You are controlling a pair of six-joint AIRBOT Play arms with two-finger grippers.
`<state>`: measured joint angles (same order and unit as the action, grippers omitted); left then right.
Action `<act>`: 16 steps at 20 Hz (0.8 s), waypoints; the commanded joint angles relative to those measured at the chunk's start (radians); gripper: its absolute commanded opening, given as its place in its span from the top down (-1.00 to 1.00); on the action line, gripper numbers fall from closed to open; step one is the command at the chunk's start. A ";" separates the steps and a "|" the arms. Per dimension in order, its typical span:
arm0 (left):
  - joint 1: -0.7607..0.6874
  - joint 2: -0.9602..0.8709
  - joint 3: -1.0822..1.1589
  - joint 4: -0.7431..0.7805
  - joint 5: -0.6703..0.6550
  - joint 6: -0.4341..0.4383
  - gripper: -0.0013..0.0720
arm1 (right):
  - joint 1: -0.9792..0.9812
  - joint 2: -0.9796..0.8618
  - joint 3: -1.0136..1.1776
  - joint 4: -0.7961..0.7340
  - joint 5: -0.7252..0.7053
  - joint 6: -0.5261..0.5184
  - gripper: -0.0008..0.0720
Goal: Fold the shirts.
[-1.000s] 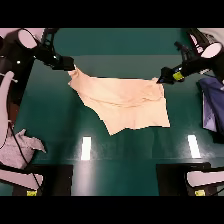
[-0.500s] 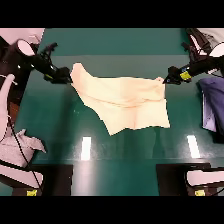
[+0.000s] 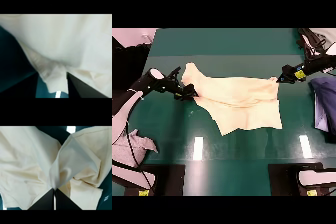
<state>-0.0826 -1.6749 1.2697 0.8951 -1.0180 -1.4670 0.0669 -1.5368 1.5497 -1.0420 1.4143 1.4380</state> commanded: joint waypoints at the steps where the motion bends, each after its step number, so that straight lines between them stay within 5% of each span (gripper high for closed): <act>1: -0.035 -0.004 -0.021 -0.017 0.091 -0.001 -0.18 | 0.000 0.001 0.001 0.001 0.011 0.000 0.94; 3: -0.036 -0.003 -0.021 -0.023 0.094 0.000 0.87 | 0.000 0.002 0.001 0.000 0.045 0.000 0.94; 7: 0.009 0.005 0.103 0.063 -0.075 0.029 0.90 | 0.018 0.070 -0.024 -0.007 0.145 0.000 0.94; 13: 0.116 0.122 0.430 0.127 -0.249 0.088 0.90 | 0.180 0.369 -0.412 0.018 0.101 0.030 0.93; 14: 0.122 0.127 0.475 0.131 -0.266 0.088 0.90 | 0.221 0.400 -0.475 0.046 0.083 0.026 0.67; 15: 0.127 0.127 0.511 0.137 -0.287 0.087 0.90 | 0.257 0.419 -0.517 0.056 0.068 0.023 -0.17; 16: 0.127 0.127 0.536 0.138 -0.304 0.087 0.90 | 0.283 0.436 -0.543 0.043 0.046 0.021 -0.61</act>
<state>0.0246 -1.5661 1.6985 1.0145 -1.2495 -1.3922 0.2661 -1.1801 1.1358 -1.0145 1.5059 1.4559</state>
